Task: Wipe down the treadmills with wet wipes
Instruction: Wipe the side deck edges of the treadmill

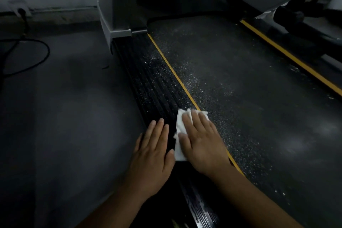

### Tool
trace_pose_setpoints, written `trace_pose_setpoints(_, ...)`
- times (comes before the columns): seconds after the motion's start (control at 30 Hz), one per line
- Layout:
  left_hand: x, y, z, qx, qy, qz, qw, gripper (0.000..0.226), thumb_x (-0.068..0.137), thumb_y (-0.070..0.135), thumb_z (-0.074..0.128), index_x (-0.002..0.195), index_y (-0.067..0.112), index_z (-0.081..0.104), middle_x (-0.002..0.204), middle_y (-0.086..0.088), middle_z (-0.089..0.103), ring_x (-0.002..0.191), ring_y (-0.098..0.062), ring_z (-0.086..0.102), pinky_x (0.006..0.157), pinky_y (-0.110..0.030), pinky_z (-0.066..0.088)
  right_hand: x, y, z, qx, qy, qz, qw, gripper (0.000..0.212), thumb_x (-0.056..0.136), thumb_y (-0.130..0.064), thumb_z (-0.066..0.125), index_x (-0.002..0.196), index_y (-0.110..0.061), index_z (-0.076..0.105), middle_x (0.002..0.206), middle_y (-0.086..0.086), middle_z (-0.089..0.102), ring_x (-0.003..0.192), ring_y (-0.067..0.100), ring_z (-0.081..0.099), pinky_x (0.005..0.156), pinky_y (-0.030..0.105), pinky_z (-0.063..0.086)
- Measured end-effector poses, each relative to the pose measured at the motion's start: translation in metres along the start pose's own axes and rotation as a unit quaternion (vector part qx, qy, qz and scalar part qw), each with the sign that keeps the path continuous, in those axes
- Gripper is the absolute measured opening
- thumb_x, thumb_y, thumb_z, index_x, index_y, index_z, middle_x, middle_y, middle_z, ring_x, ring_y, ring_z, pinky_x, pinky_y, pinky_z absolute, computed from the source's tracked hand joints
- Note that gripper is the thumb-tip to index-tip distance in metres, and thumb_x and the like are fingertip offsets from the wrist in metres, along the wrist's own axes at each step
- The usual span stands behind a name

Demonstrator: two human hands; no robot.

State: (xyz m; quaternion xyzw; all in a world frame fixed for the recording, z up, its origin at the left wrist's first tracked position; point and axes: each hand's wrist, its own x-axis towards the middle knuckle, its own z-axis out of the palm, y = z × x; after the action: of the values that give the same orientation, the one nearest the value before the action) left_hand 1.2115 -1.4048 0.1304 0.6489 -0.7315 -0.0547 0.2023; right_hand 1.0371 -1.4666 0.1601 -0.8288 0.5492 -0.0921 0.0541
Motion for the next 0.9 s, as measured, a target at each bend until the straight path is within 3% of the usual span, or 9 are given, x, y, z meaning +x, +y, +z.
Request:
trace_pose_setpoints(0.1,0.004,-0.001,-0.007,0.02,-0.007,0.009,1.0,0.066,0.093,0.045,0.04,0.15,0.013,0.047,0.162,-0.004,0.036,0.151,-0.021,0.03,0.113,-0.048,0.04,0.011,-0.004,0.004,-0.017,0.002,-0.015,1.0,0.065,0.105,-0.05,0.014,0.159,-0.018,0.029,0.167,0.008,0.02,0.155,0.028,0.014,0.123,0.048,0.022)
trace_pose_setpoints(0.27,0.012,-0.001,-0.018,0.051,-0.031,0.02,0.998,0.069,0.091,0.052,0.042,0.148,0.013,0.051,0.158,-0.005,0.042,0.147,-0.023,0.038,0.113,-0.05,0.04,-0.05,0.018,-0.004,-0.021,-0.005,-0.062,0.998,0.06,0.107,-0.049,0.021,0.16,-0.022,0.025,0.168,0.001,0.017,0.155,0.021,0.011,0.123,0.04,0.017)
trace_pose_setpoints(0.47,0.011,-0.005,-0.011,0.054,-0.041,0.017,0.998,0.075,0.093,0.059,0.039,0.153,0.014,0.042,0.165,-0.003,0.029,0.153,-0.02,0.023,0.115,-0.049,0.035,0.011,0.006,0.005,-0.008,0.007,0.011,1.0,0.065,0.104,-0.048,0.016,0.158,-0.014,0.027,0.165,0.011,0.023,0.153,0.032,0.02,0.121,0.049,0.027)
trace_pose_setpoints(0.63,0.01,-0.008,-0.009,0.015,-0.036,0.028,0.999,0.075,0.095,0.058,0.038,0.156,0.014,0.034,0.169,0.0,0.017,0.156,-0.015,0.007,0.115,-0.04,0.029,-0.066,0.013,-0.01,-0.007,-0.013,-0.106,0.994,0.058,0.109,-0.046,0.019,0.159,-0.017,0.027,0.167,0.001,0.018,0.155,0.02,0.012,0.121,0.039,0.016)
trace_pose_setpoints(0.7,0.009,-0.007,-0.006,-0.009,-0.032,0.024,0.999,0.076,0.096,0.056,0.038,0.158,0.014,0.03,0.17,0.002,0.013,0.156,-0.013,0.002,0.116,-0.039,0.029,-0.054,0.021,-0.008,-0.004,0.003,-0.083,0.997,0.059,0.108,-0.046,0.02,0.158,-0.016,0.03,0.167,0.003,0.021,0.155,0.021,0.015,0.122,0.039,0.018)
trace_pose_setpoints(0.8,0.008,-0.007,-0.005,-0.018,-0.021,0.017,0.999,0.076,0.094,0.056,0.037,0.158,0.015,0.031,0.169,0.003,0.013,0.156,-0.01,0.0,0.118,-0.037,0.027,0.001,0.002,-0.002,-0.01,0.008,-0.006,1.0,0.068,0.103,-0.051,0.011,0.16,-0.016,0.023,0.168,0.006,0.015,0.155,0.024,0.01,0.124,0.037,0.009)
trace_pose_setpoints(0.9,0.008,-0.005,-0.01,-0.017,-0.042,0.012,0.999,0.082,0.09,0.061,0.035,0.16,0.018,0.026,0.169,0.007,0.006,0.155,-0.006,-0.005,0.118,-0.033,0.023,0.002,-0.019,-0.003,0.002,-0.022,-0.046,0.999,0.07,0.1,-0.051,0.003,0.162,-0.019,0.012,0.169,0.003,0.003,0.156,0.021,-0.003,0.125,0.037,0.001)
